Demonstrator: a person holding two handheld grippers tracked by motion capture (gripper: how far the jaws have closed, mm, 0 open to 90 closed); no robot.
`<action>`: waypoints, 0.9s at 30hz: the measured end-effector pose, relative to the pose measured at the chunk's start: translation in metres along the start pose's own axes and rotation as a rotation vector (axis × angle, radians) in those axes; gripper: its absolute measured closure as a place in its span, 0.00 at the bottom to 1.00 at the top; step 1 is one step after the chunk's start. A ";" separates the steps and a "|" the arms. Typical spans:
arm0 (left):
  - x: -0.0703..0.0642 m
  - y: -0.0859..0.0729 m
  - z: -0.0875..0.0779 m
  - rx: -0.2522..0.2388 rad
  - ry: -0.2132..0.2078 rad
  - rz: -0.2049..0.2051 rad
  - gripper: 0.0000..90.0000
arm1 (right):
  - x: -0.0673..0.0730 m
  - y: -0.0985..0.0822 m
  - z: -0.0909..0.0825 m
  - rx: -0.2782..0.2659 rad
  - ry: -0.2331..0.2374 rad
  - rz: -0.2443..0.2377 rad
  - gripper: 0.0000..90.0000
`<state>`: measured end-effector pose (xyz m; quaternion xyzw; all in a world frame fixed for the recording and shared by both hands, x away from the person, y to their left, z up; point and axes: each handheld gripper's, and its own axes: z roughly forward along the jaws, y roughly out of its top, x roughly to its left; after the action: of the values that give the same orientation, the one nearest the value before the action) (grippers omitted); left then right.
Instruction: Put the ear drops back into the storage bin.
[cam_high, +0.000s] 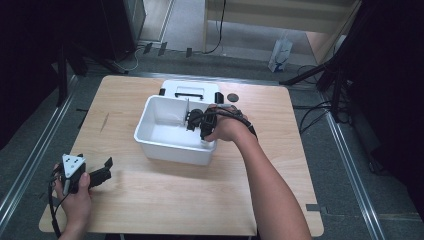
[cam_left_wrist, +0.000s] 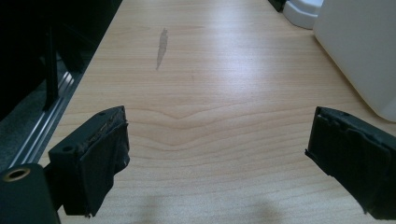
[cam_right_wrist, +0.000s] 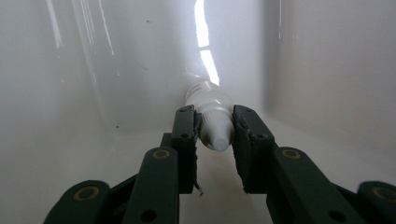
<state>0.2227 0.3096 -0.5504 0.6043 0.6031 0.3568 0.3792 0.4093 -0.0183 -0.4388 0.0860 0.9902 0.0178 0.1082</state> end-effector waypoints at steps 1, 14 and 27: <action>0.000 0.000 0.000 0.000 0.000 0.000 0.07 | -0.001 0.001 0.000 0.001 0.002 -0.002 0.80; 0.000 0.000 0.000 0.000 0.005 -0.008 0.05 | -0.001 0.003 0.002 0.037 0.008 -0.013 0.80; -0.001 0.000 0.001 0.009 0.005 0.000 0.05 | 0.000 -0.001 -0.003 0.022 -0.025 0.014 0.57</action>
<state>0.2238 0.3090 -0.5505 0.6051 0.6057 0.3557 0.3747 0.4085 -0.0191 -0.4358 0.0945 0.9883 0.0066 0.1196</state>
